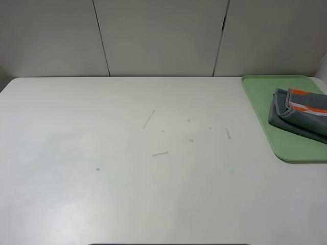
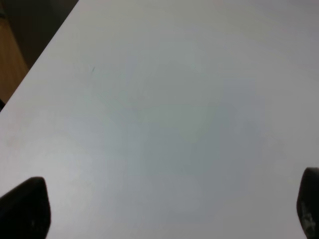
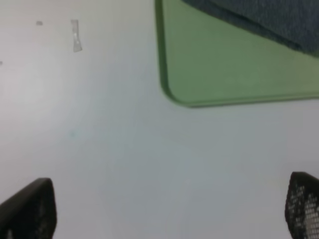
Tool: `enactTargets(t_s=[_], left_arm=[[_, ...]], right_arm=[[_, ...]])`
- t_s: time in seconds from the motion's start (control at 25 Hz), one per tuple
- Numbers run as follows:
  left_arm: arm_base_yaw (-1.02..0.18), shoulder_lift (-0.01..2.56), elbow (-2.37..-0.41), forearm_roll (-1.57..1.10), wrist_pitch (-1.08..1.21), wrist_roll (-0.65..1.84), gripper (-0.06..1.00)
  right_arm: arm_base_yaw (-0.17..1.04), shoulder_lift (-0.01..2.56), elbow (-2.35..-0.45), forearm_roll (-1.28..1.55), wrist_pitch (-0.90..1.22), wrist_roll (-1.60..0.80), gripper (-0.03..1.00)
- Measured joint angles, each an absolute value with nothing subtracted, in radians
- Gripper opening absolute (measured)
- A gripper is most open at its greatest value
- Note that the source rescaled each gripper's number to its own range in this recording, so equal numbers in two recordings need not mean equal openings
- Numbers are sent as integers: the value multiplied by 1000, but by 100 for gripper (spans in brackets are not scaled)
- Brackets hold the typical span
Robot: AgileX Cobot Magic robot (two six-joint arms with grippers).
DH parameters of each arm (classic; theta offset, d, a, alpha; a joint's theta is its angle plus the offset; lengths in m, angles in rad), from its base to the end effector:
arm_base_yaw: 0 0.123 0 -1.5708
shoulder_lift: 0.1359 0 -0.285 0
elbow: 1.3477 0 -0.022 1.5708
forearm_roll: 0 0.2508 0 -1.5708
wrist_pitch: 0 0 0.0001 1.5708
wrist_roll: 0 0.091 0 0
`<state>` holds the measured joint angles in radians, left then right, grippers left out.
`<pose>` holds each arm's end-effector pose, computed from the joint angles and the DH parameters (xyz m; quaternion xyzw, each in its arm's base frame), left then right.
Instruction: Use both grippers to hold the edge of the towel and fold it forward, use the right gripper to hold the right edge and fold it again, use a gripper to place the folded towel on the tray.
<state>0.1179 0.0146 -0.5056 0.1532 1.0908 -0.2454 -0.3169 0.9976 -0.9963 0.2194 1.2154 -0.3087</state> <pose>-0.0064 0.0116 0.2773 -0.1592 0.8459 0.0442 0.5071 0.1634 -0.0340 0.3443 0.0187 0.9698 0.0363 0.2404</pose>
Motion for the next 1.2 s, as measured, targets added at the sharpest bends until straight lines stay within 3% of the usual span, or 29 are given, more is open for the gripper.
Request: enactTargets(t_s=[0.8,1.2], left_arm=[[118,15,-506,153,1091,-245,100],[118,15,-506,153,1091,-245,100]], right_arm=[[-312,226,-599,207,1131,-180,100],[-72,144,-497,35,1034,19,100]])
